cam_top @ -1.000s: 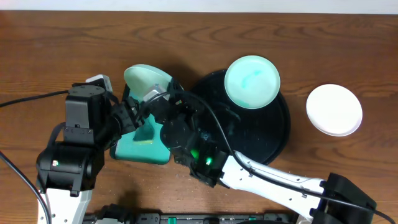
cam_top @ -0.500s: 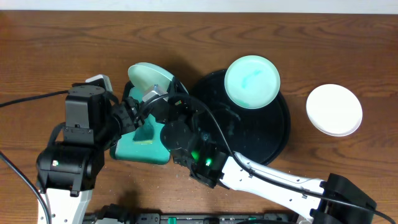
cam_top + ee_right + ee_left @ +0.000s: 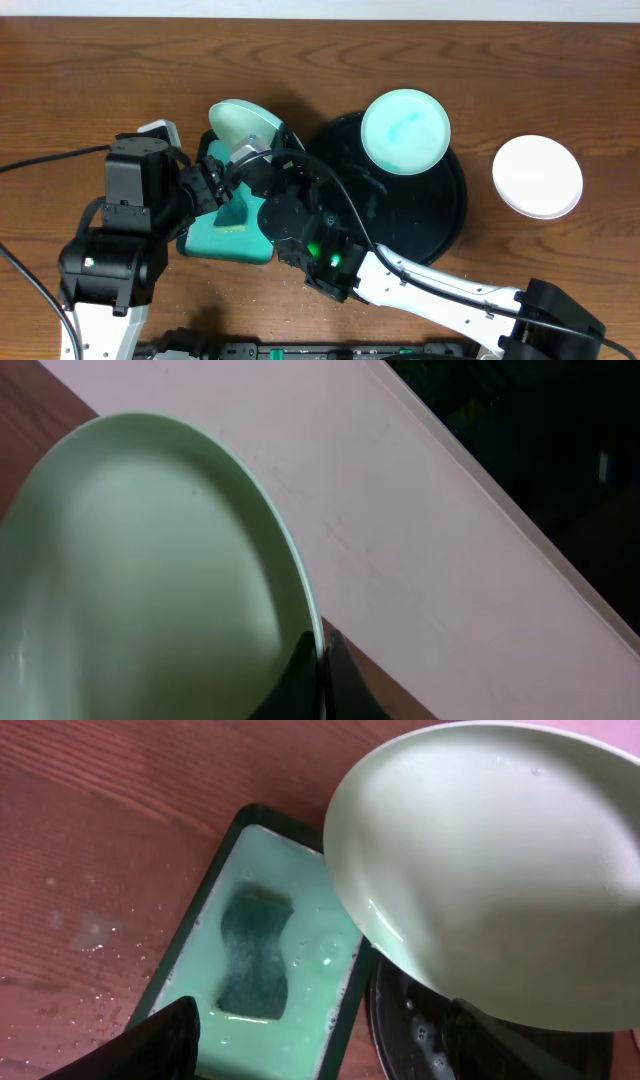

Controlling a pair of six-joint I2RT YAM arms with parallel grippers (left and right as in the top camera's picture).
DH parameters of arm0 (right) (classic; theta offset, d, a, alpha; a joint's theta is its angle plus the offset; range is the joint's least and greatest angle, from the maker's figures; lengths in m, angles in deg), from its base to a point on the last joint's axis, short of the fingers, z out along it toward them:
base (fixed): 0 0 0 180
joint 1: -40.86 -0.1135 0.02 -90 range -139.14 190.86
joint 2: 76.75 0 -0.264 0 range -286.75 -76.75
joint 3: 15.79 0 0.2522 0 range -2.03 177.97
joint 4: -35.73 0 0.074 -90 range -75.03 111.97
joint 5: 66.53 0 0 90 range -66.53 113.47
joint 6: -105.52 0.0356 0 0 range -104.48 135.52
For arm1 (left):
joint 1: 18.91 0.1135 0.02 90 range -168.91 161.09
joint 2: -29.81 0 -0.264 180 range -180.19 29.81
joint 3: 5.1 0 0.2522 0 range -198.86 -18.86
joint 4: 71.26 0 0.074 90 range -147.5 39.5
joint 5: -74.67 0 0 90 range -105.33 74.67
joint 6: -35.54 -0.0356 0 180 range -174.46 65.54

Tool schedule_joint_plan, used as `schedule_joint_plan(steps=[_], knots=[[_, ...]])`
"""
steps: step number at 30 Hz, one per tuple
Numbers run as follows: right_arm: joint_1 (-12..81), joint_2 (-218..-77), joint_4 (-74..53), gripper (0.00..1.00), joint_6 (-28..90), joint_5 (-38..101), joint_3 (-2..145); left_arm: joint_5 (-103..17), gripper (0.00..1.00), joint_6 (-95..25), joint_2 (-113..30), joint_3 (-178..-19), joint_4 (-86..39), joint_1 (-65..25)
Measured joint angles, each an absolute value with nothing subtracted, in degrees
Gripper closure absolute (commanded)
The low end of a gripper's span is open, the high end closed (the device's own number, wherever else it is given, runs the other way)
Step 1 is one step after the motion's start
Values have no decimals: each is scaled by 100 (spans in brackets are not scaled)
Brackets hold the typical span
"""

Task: Clean dirty plates on tray and stack at the side
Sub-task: 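Lift the green plate with the right gripper and tilt it over the sponge tray, then carry the green plate right and set it on the white plate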

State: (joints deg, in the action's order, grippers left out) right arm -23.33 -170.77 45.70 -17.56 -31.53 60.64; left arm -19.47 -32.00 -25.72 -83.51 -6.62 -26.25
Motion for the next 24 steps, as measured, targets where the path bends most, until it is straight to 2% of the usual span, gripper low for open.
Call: schedule_joint_plan(steps=[7,12,13,16,20,24], knots=[[-2302,-17064,4257,99,-1347,-3186,6066,-1947,22,-3200,-2572,-8351,-662,-2625],[-1825,-17051,2952,99,264,-3075,6084,-1950,22,-3200,-2572,-8351,-649,-2625],[-1574,-17011,2382,99,871,-2736,6075,-1947,22,-3200,-2572,-8351,-651,-2625],[-1104,-16801,1881,99,1649,-1479,6038,-1947,22,-3200,-2572,-8351,-651,-2625],[-385,-16030,1451,99,2303,567,6036,-1947,22,-3200,-2572,-8351,-651,-2625],[743,-15027,596,99,2823,1598,6062,-1950,22,-3200,-2572,-8351,-651,-2625]])
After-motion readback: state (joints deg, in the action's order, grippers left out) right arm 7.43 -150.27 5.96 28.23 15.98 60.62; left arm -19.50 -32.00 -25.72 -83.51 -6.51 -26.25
